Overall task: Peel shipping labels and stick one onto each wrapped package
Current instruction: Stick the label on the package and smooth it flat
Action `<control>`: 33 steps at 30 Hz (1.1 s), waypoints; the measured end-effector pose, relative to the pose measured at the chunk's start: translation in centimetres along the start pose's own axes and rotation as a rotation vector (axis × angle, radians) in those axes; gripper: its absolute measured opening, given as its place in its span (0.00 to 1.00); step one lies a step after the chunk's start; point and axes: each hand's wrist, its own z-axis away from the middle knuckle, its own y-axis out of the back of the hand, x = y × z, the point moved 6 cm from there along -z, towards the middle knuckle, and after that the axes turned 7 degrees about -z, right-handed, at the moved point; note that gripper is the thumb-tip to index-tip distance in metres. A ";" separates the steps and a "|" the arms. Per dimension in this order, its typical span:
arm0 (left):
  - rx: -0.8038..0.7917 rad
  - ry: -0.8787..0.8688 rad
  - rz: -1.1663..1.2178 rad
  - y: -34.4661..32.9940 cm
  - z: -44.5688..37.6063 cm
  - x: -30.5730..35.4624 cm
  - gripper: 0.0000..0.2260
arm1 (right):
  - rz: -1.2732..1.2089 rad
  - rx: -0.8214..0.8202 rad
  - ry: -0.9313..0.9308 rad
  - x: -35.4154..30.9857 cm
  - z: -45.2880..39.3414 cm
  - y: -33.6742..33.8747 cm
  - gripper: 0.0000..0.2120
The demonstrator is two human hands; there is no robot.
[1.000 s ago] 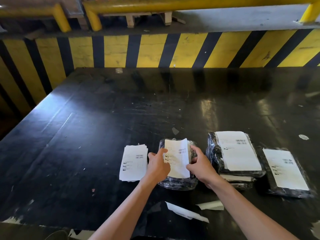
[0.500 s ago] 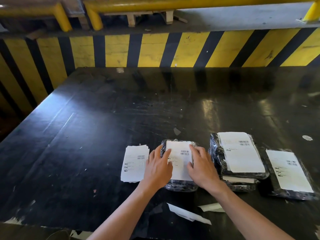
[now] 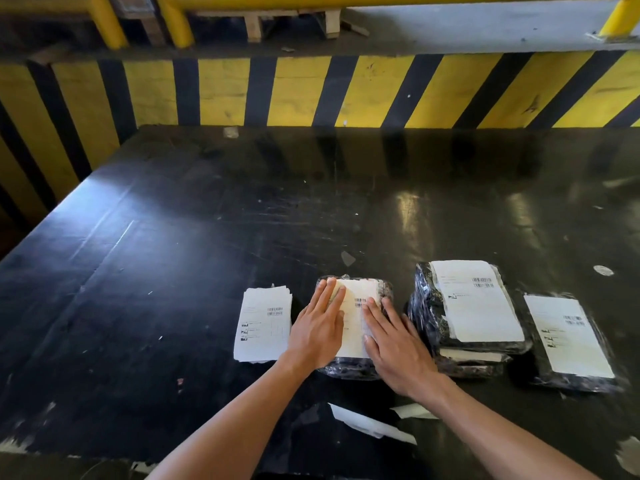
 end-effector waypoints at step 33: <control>-0.230 -0.182 -0.175 1.2 5.3 -0.1 0.24 | -0.044 0.023 0.047 1.0 2.0 -1.9 0.31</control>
